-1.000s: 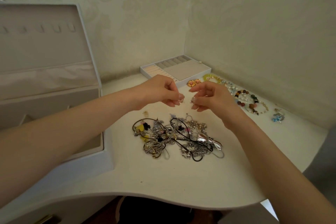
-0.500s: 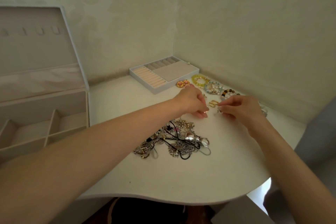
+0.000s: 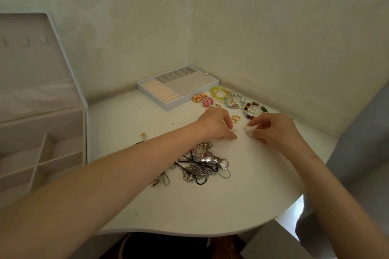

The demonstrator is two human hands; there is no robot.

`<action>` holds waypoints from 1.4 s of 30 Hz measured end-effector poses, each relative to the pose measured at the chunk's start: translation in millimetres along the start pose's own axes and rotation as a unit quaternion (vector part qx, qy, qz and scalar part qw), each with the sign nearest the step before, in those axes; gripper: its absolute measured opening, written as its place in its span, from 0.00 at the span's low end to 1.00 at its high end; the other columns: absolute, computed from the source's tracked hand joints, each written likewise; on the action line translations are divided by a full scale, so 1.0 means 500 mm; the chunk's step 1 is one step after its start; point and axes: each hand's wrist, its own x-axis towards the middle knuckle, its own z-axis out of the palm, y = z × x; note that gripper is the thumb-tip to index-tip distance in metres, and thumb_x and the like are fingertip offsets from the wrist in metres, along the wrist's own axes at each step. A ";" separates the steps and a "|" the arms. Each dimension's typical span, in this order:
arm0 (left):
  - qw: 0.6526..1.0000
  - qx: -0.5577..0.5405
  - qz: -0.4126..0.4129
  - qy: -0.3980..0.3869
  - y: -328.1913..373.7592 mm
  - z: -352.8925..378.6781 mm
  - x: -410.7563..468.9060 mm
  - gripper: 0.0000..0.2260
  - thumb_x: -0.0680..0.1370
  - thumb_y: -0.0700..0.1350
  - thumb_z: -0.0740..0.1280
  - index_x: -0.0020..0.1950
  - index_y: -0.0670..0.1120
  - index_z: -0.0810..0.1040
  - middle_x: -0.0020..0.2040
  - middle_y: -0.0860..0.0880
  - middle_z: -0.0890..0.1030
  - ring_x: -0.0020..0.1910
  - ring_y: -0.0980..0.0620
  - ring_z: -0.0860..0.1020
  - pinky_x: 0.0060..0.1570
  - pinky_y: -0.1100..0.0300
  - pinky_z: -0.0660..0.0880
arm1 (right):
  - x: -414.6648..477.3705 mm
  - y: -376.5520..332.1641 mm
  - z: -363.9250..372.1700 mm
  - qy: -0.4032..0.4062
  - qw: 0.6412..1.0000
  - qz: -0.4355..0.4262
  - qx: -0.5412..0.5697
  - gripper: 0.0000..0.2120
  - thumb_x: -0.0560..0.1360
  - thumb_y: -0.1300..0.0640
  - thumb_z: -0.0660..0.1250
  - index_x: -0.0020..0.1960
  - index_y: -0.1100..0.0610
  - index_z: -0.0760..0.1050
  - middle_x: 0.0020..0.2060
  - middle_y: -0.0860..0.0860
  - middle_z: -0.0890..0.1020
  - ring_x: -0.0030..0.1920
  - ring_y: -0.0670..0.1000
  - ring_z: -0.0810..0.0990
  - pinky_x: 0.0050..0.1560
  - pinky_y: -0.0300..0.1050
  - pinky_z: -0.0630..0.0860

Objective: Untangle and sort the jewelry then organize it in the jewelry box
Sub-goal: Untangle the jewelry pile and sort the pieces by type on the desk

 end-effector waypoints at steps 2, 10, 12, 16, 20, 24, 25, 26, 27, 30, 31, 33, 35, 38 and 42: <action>0.999 0.031 0.015 -0.014 0.001 0.000 -0.001 0.14 0.71 0.43 0.75 0.54 0.42 0.77 0.54 0.44 0.80 0.54 0.46 0.77 0.52 0.58 0.73 | 0.003 0.003 0.002 -0.006 0.999 -0.007 -0.031 0.07 0.69 0.63 0.74 0.44 0.54 0.81 0.33 0.49 0.78 0.32 0.44 0.74 0.34 0.34 0.68; 0.994 0.072 0.038 0.072 0.020 0.034 0.023 0.08 0.73 0.45 0.72 0.48 0.43 0.79 0.52 0.46 0.81 0.53 0.47 0.77 0.50 0.56 0.73 | 0.022 0.004 0.024 0.059 0.995 -0.035 -0.071 0.05 0.70 0.63 0.72 0.46 0.58 0.83 0.38 0.52 0.79 0.41 0.49 0.75 0.39 0.38 0.67; 0.994 0.072 0.032 0.081 0.022 0.037 0.030 0.09 0.73 0.46 0.72 0.49 0.42 0.80 0.52 0.45 0.81 0.53 0.47 0.77 0.50 0.56 0.73 | 0.025 0.005 0.028 0.071 0.993 -0.043 -0.079 0.06 0.71 0.64 0.71 0.48 0.59 0.83 0.38 0.52 0.78 0.41 0.49 0.75 0.42 0.40 0.67; 0.993 0.074 0.030 0.090 0.022 0.040 0.037 0.10 0.74 0.47 0.71 0.50 0.43 0.80 0.53 0.46 0.81 0.54 0.47 0.77 0.49 0.57 0.73 | 0.030 0.008 0.028 0.072 0.993 -0.044 -0.084 0.07 0.71 0.64 0.70 0.48 0.58 0.83 0.38 0.52 0.78 0.42 0.50 0.75 0.43 0.40 0.66; 0.994 0.080 0.045 0.055 0.019 0.022 0.032 0.10 0.74 0.46 0.71 0.49 0.41 0.80 0.51 0.44 0.81 0.52 0.46 0.78 0.50 0.56 0.74 | 0.029 0.006 0.024 0.077 0.991 -0.051 -0.092 0.09 0.71 0.67 0.68 0.49 0.59 0.83 0.33 0.47 0.73 0.40 0.49 0.72 0.40 0.39 0.62; 0.992 0.106 0.072 -0.006 -0.003 -0.027 0.009 0.09 0.75 0.44 0.70 0.52 0.41 0.79 0.48 0.48 0.80 0.50 0.50 0.77 0.46 0.62 0.70 | 0.022 -0.010 0.021 0.064 0.991 -0.067 -0.091 0.10 0.71 0.67 0.69 0.49 0.57 0.83 0.34 0.48 0.75 0.40 0.49 0.73 0.41 0.39 0.65; 0.991 0.107 0.078 -0.032 -0.012 -0.041 -0.001 0.09 0.75 0.43 0.70 0.52 0.41 0.79 0.45 0.51 0.78 0.48 0.52 0.76 0.43 0.63 0.70 | 0.018 -0.018 0.022 0.052 0.992 -0.074 -0.087 0.09 0.71 0.66 0.70 0.49 0.56 0.83 0.34 0.48 0.75 0.38 0.48 0.73 0.41 0.40 0.65; 0.989 0.106 0.084 -0.058 -0.021 -0.056 -0.012 0.08 0.75 0.43 0.70 0.52 0.42 0.79 0.43 0.54 0.76 0.46 0.54 0.75 0.42 0.64 0.70 | 0.013 -0.028 0.024 0.037 0.993 -0.082 -0.077 0.08 0.71 0.64 0.71 0.48 0.55 0.83 0.33 0.48 0.75 0.36 0.47 0.73 0.41 0.40 0.66; 0.987 0.104 0.089 -0.083 -0.031 -0.071 -0.023 0.08 0.75 0.44 0.70 0.52 0.44 0.78 0.42 0.55 0.76 0.46 0.55 0.75 0.44 0.66 0.70 | 0.008 -0.039 0.027 0.019 0.993 -0.092 -0.066 0.07 0.71 0.63 0.72 0.48 0.54 0.83 0.33 0.48 0.76 0.34 0.45 0.72 0.40 0.40 0.67; 0.984 0.087 0.093 -0.123 -0.062 -0.116 -0.049 0.08 0.74 0.44 0.71 0.52 0.46 0.78 0.46 0.52 0.81 0.47 0.55 0.78 0.50 0.66 0.73 | -0.009 -0.077 0.037 -0.053 0.990 -0.128 -0.035 0.06 0.71 0.60 0.73 0.48 0.52 0.82 0.34 0.46 0.77 0.28 0.40 0.73 0.34 0.33 0.68; 0.985 0.080 0.090 -0.124 -0.071 -0.130 -0.057 0.08 0.74 0.43 0.72 0.51 0.47 0.79 0.47 0.51 0.82 0.48 0.55 0.79 0.49 0.68 0.73 | -0.013 -0.091 0.042 -0.082 0.987 -0.137 -0.027 0.06 0.71 0.59 0.74 0.47 0.51 0.82 0.34 0.46 0.78 0.27 0.39 0.73 0.32 0.30 0.67; 0.987 0.067 0.078 -0.124 -0.088 -0.159 -0.070 0.07 0.73 0.42 0.72 0.49 0.48 0.78 0.48 0.51 0.82 0.48 0.56 0.79 0.45 0.74 0.72 | -0.017 -0.117 0.054 -0.132 0.978 -0.161 -0.025 0.06 0.70 0.58 0.74 0.46 0.50 0.82 0.34 0.45 0.78 0.28 0.35 0.72 0.33 0.30 0.67; 0.988 0.066 0.057 -0.131 -0.104 -0.183 -0.082 0.07 0.73 0.41 0.72 0.48 0.50 0.78 0.48 0.52 0.82 0.49 0.56 0.79 0.41 0.77 0.70 | -0.016 -0.139 0.066 -0.173 0.967 -0.183 -0.034 0.06 0.70 0.59 0.75 0.46 0.52 0.83 0.34 0.46 0.78 0.28 0.34 0.72 0.33 0.28 0.66; 0.986 0.082 0.032 -0.141 -0.132 -0.208 -0.096 0.08 0.72 0.42 0.73 0.47 0.52 0.77 0.49 0.54 0.80 0.51 0.56 0.77 0.41 0.77 0.69 | -0.009 -0.154 0.082 -0.232 0.951 -0.198 -0.055 0.07 0.69 0.60 0.75 0.47 0.54 0.83 0.33 0.45 0.78 0.28 0.35 0.71 0.32 0.28 0.65; 0.986 0.109 0.014 -0.125 -0.166 -0.216 -0.102 0.10 0.71 0.42 0.74 0.46 0.53 0.76 0.49 0.53 0.79 0.51 0.57 0.77 0.42 0.73 0.69 | 0.005 -0.163 0.102 -0.262 0.941 -0.206 -0.060 0.06 0.71 0.61 0.74 0.47 0.53 0.83 0.34 0.46 0.78 0.28 0.36 0.71 0.34 0.27 0.65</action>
